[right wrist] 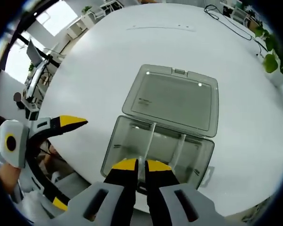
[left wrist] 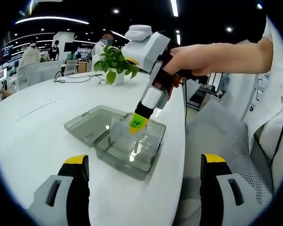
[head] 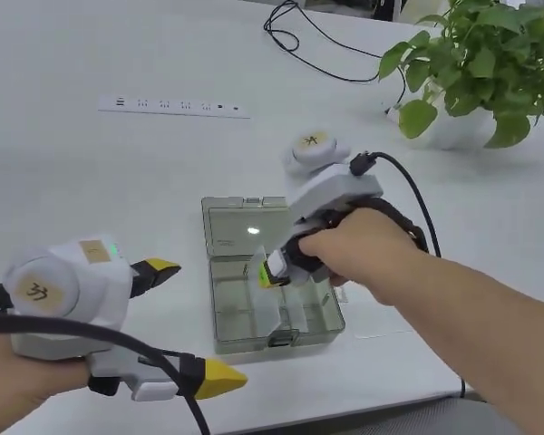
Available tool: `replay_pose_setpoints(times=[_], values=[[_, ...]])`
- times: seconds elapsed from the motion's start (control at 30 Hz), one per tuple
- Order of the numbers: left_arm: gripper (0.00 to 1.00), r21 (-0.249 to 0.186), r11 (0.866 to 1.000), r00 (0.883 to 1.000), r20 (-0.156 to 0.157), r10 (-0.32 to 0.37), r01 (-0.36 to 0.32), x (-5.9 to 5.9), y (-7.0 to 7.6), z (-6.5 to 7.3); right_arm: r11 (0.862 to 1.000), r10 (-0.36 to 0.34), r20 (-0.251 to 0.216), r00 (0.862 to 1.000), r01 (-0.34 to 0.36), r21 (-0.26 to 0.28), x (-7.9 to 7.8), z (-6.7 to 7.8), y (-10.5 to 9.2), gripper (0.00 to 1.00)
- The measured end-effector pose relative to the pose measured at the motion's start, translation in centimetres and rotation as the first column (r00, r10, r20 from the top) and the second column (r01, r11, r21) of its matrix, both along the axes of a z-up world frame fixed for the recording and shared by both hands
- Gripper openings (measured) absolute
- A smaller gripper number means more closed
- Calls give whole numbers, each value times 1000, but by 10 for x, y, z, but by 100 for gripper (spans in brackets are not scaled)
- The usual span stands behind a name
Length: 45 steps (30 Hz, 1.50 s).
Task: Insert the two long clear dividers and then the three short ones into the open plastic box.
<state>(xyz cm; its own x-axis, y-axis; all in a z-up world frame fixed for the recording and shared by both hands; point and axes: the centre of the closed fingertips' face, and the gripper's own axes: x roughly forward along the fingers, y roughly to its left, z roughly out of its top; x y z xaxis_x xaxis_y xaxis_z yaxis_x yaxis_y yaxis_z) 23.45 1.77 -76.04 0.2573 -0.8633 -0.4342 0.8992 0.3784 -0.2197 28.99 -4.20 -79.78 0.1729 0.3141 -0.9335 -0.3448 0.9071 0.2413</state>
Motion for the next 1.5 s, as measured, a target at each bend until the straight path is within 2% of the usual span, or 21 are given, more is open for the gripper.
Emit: replay_pose_setpoints(times=[0.2,0.57,1.1,1.3,1.5], values=[[100,-1,1000,1000,2,1,-1,1,0,0,1000,22,11,1000,-22,-8,-7,1,3,7],[100,-3,1000,1000,-2,6,-6,1,0,0,999,17,16,1000,-17,29,-11,-2,9,8],[100,3,1000,1000,-5,12,-12,2,1,-2,993,-36,0,999,35,116,-7,-18,10,10],[100,1,1000,1000,-5,21,-21,3,1,-1,992,-34,2,999,33,125,-9,-24,11,10],[100,4,999,999,-2,32,-32,4,3,0,987,-35,7,999,33,158,-8,-22,10,10]])
